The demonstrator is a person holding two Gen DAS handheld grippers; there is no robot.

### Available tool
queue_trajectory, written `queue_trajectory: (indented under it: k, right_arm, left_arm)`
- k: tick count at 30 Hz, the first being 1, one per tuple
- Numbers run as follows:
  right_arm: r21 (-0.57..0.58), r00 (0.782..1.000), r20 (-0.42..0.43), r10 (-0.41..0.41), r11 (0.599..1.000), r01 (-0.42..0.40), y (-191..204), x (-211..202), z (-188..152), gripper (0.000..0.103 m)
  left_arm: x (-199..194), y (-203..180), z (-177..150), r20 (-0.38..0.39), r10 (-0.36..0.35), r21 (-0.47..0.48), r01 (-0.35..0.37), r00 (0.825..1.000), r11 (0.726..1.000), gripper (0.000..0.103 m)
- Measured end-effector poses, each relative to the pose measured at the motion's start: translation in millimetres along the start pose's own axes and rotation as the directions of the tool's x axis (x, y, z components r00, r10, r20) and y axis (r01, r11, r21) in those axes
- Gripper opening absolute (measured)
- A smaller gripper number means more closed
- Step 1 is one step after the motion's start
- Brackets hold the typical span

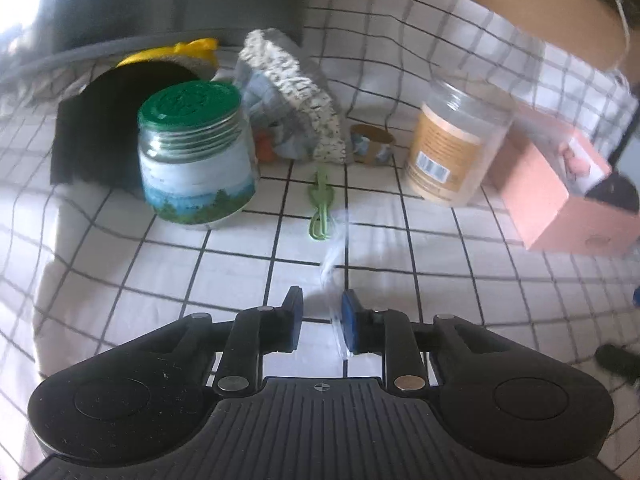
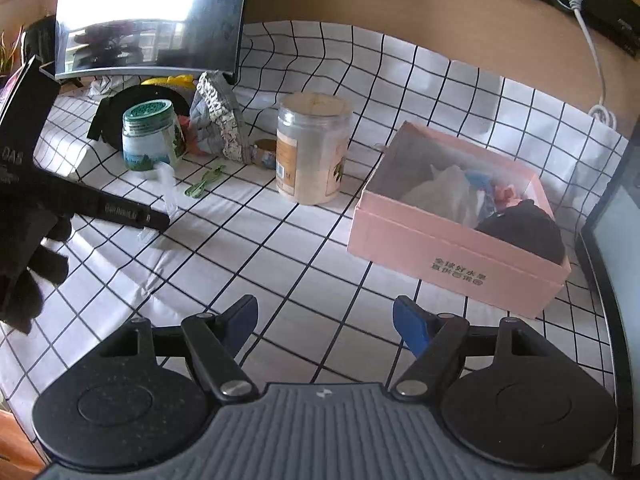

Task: Organize soft objects
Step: 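Grasp the clear plastic piece with the left tool while the right tool grasps the green clip, then carry the clear plastic piece and green clip over the pink box and open both tools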

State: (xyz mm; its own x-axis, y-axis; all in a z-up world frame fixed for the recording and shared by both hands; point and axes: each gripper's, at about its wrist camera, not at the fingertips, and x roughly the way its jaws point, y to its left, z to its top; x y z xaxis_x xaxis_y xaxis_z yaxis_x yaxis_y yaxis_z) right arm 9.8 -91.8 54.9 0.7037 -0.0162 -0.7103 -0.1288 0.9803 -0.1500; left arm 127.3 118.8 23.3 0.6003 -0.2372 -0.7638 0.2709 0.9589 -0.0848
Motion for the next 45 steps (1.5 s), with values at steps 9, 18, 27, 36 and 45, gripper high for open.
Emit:
queue_trajectory:
  k: [9,18,27,36,45]
  right_arm:
    - [0.031,0.995,0.038,0.089,0.995,-0.090,14,28,34,0.075]
    - [0.117,0.964,0.010,0.267,0.957,-0.266,60,103,112,0.053]
    - [0.048,0.977,-0.081,0.195,0.980,-0.192,107,168,135,0.044]
    - [-0.019,0.976,-0.119,0.180,0.983,-0.184,108,170,131,0.021]
    - [-0.019,0.977,-0.070,0.200,0.979,-0.202,86,118,125,0.021]
  left_arm:
    - [-5,-1,-11,0.049,-0.012,0.084,0.007,0.999,0.996,0.015]
    - [-53,61,-26,0.120,0.018,-0.046,-0.013,0.993,0.999,0.015]
    - [-90,109,-38,0.164,0.060,-0.149,-0.036,0.985,0.988,0.015]
    - [-82,114,-37,0.143,0.029,-0.168,-0.004,0.989,0.986,0.015]
    - [-72,90,-27,0.145,-0.028,-0.121,0.046,0.989,0.992,0.015]
